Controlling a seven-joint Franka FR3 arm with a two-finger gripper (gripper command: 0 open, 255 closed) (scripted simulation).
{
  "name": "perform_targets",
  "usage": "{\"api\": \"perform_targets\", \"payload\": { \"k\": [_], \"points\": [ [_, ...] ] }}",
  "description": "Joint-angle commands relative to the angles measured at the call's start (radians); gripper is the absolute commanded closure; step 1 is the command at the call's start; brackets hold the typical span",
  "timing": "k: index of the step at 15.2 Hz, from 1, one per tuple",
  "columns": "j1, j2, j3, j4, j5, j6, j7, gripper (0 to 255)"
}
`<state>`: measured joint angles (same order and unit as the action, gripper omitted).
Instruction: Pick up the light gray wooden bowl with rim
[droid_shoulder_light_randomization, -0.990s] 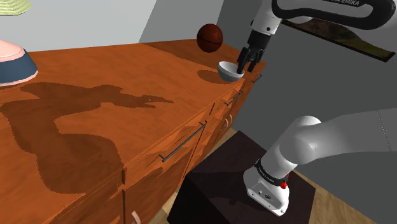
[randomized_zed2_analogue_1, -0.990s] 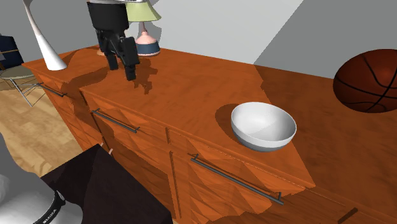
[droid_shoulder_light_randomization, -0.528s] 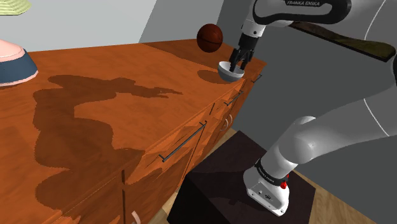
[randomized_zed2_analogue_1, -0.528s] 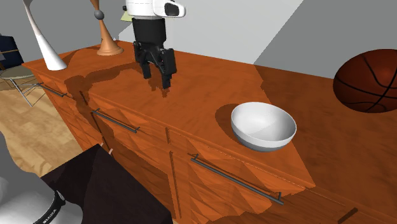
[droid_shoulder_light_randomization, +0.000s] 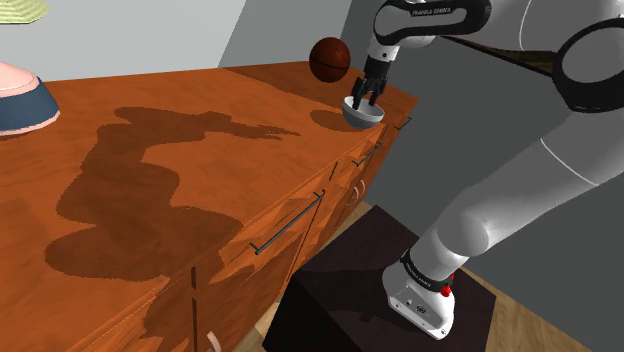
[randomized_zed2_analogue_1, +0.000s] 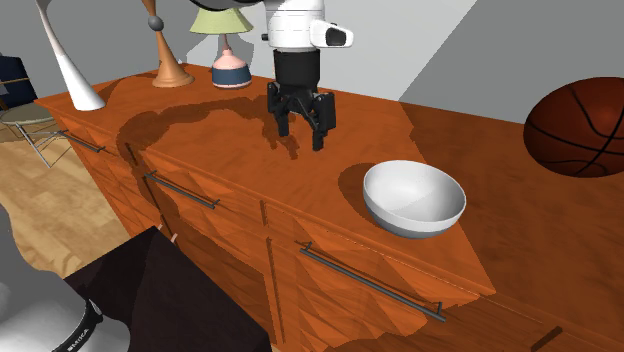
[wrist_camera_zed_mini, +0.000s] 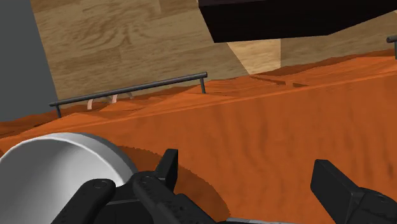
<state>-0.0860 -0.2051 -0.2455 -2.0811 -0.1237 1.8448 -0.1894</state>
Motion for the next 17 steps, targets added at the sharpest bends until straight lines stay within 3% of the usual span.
{"api": "perform_targets", "payload": {
  "k": [1,11,17],
  "points": [
    [-0.009,0.073,-0.019,0.049,0.001,0.029,-0.026,0],
    [-0.076,0.437,-0.075,0.388,0.057,0.074,-0.144,0],
    [-0.078,0.455,-0.073,0.330,0.061,0.148,-0.139,0]
  ]
}}
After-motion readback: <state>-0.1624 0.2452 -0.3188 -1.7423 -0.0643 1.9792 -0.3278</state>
